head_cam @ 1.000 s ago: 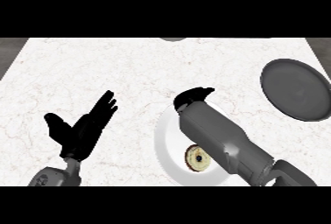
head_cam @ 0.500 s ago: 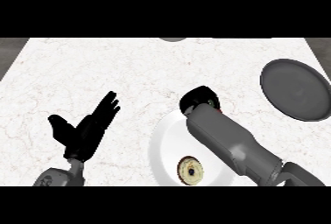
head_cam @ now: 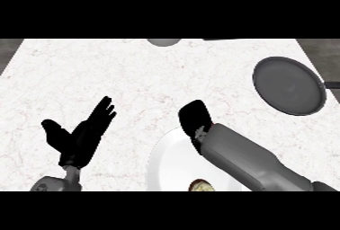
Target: Pick the bell pepper from the plate and place it in the pan
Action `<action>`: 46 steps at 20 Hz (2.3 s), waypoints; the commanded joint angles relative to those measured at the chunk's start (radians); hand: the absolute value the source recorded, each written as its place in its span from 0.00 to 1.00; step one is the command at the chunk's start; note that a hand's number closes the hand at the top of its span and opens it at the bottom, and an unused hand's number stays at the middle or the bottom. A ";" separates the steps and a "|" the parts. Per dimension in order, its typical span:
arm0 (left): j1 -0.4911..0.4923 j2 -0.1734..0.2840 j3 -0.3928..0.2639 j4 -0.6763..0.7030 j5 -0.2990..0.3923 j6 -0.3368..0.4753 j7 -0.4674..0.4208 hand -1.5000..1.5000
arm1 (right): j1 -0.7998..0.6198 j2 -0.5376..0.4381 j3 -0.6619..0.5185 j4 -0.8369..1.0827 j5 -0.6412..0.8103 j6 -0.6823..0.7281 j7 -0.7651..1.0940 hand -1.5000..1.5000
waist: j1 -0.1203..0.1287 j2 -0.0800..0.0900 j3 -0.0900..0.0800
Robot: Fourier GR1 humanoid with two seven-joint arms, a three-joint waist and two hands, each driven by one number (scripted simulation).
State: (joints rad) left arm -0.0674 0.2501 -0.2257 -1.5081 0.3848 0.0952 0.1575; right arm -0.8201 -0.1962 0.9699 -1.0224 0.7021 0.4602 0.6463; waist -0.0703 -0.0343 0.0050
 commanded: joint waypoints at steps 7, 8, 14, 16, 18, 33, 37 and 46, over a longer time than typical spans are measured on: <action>0.056 0.006 0.038 -0.005 0.000 0.039 -0.013 0.50 | 0.149 -0.259 -0.167 -0.510 -0.045 -0.436 -0.336 1.00 | -0.108 -0.020 0.008; 0.061 0.025 0.058 -0.010 0.011 0.032 -0.012 0.50 | 0.176 -0.289 -0.200 -0.552 -0.069 -0.463 -0.361 1.00 | -0.113 -0.020 0.008; 0.081 0.016 0.054 -0.041 0.004 0.039 -0.029 0.50 | 0.425 -0.418 -0.409 -0.758 -0.338 -0.567 -0.532 1.00 | -0.103 0.005 0.006; 0.086 0.020 0.060 -0.051 0.021 0.023 -0.027 0.50 | 0.530 -0.484 -0.472 -0.781 -0.433 -0.570 -0.613 1.00 | -0.086 0.015 0.004; 0.087 0.019 0.043 -0.049 0.001 0.020 -0.037 0.50 | 0.623 -0.554 -0.546 -0.816 -0.516 -0.565 -0.691 1.00 | -0.081 0.018 0.003; -0.037 -0.029 -0.004 -0.031 -0.011 -0.039 0.055 0.50 | 0.580 -0.551 -0.939 -0.088 -0.595 -0.565 -1.320 1.00 | 0.090 0.040 -0.004; -0.051 -0.044 -0.006 -0.022 -0.031 -0.035 0.047 0.50 | 0.447 -0.465 -0.976 0.111 -0.546 -0.678 -1.354 1.00 | 0.096 0.042 -0.003; -0.063 -0.074 -0.031 0.030 -0.083 -0.057 -0.017 0.50 | 0.132 -0.411 -1.067 0.622 -0.514 -0.731 -1.530 1.00 | 0.122 0.055 -0.001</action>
State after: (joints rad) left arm -0.1169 0.2022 -0.2453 -1.5255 0.3321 0.0384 0.1846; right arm -0.5775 -0.6227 -0.0653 -0.5790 0.1697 -0.2438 -0.8163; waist 0.0442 0.0148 0.0033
